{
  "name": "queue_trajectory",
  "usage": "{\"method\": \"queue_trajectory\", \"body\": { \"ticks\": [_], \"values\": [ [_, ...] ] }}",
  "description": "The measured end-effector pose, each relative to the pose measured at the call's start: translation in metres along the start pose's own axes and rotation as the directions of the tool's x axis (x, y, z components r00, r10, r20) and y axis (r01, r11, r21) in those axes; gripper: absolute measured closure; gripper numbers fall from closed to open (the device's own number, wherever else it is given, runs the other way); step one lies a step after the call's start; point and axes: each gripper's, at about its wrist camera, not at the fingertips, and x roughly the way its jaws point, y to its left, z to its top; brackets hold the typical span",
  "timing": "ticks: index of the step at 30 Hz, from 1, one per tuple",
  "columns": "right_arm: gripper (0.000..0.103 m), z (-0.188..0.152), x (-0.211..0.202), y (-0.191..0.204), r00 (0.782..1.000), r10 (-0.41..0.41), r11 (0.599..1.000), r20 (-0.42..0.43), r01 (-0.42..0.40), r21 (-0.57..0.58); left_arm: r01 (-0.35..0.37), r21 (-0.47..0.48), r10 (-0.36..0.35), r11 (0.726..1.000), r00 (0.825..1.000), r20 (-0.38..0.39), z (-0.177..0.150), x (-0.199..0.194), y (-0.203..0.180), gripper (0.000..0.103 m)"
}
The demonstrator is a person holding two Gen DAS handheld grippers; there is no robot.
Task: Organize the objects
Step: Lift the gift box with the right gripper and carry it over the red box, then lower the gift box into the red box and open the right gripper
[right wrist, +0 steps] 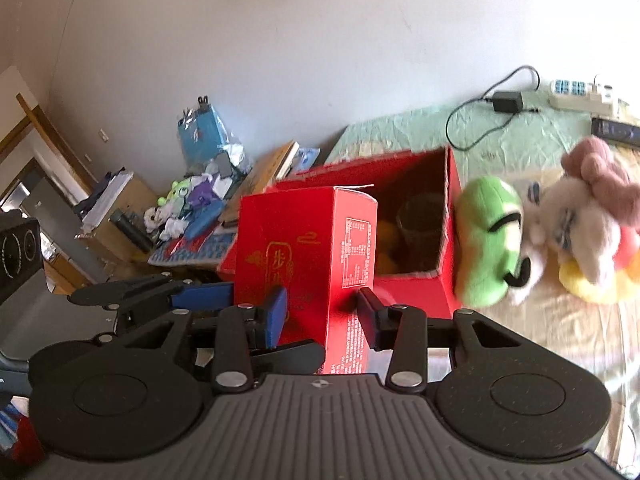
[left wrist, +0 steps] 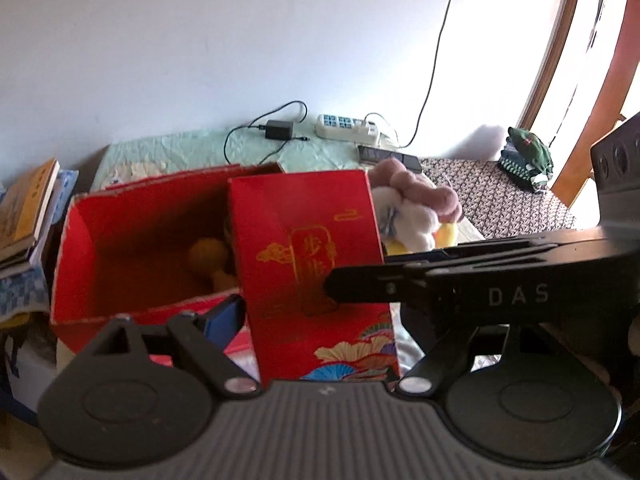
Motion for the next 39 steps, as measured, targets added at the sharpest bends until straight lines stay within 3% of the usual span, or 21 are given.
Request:
{"method": "queue_trajectory", "body": {
  "ticks": [14,20,30,39],
  "values": [
    [0.06,0.035,0.047,0.04,0.998,0.0,0.998,0.066,0.004,-0.055,-0.018,-0.044,0.022,0.999,0.996,0.082,0.032,-0.004,0.072,0.021],
    [0.06,0.059,0.076,0.034,0.997,0.025,0.999,0.074,-0.023,-0.034,-0.034,-0.063,0.039,0.997,0.995,0.095,0.05,0.009,0.102,0.021],
    [0.06,0.063,0.138,0.015,0.998,0.017,1.0,-0.059,-0.016,0.018,-0.083,-0.114,0.079,0.99,0.996,-0.042,0.046,0.062,0.143,0.021],
    [0.06,0.057,0.184,-0.007,0.973,0.06,0.99,-0.221,-0.029,0.14,-0.157,-0.177,0.125,0.972,0.976,-0.179,0.033,0.111,0.164,0.021]
  ]
}}
